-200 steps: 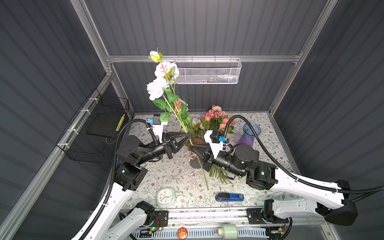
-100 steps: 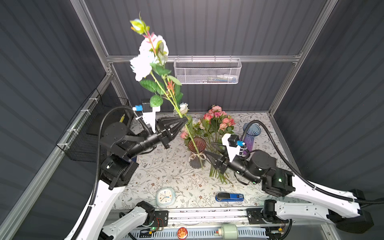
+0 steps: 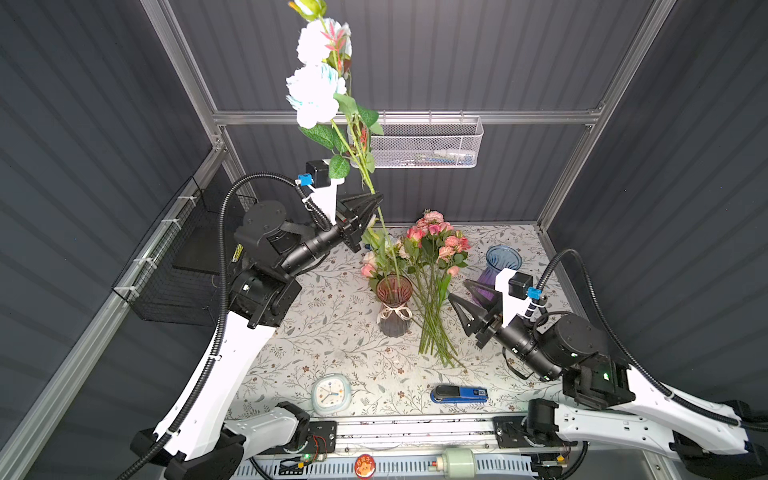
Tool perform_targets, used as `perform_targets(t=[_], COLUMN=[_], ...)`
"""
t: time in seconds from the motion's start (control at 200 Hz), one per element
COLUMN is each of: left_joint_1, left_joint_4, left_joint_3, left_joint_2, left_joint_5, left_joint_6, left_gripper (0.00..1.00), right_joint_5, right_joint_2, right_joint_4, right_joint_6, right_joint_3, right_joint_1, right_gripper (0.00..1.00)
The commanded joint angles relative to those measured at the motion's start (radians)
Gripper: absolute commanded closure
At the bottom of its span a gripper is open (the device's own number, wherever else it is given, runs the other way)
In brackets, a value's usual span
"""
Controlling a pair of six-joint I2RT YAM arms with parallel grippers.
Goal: Arrange the flowers into the vase
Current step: 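Lower the held stems into the pink vase with the left gripper and open it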
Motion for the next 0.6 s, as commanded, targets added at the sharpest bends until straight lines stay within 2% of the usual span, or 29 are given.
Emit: perform_targets(t=[0.0, 0.09, 0.11, 0.39, 0.52, 0.595], left_joint_1=[-0.004, -0.004, -0.004, -0.004, -0.004, -0.004], left_joint_4=[0.059, 0.096, 0.101, 0.158, 0.170, 0.163], left_joint_3=[-0.095, -0.201, -0.222, -0.477, -0.539, -0.549], left_joint_2=[-0.025, -0.040, -0.044, -0.103, -0.135, -0.149], left_joint_5=[-0.032, -0.032, -0.065, -0.164, -0.212, -0.233], left_joint_6=[0.024, 0.003, -0.001, -0.062, -0.086, -0.099], left_gripper=[1.00, 1.00, 1.00, 1.00, 0.71, 0.61], right_joint_5=[0.049, 0.056, 0.057, 0.066, 0.058, 0.055], right_joint_2=[-0.022, -0.020, -0.018, 0.016, 0.030, 0.031], right_joint_4=[-0.011, -0.014, -0.011, 0.008, 0.013, 0.017], right_joint_6=[-0.016, -0.018, -0.017, -0.004, 0.011, 0.018], right_joint_3=[-0.012, -0.015, -0.017, -0.033, -0.036, -0.039], right_joint_1=[-0.002, -0.002, -0.002, -0.012, -0.017, -0.020], right_gripper=[0.45, 0.44, 0.43, 0.34, 0.31, 0.29])
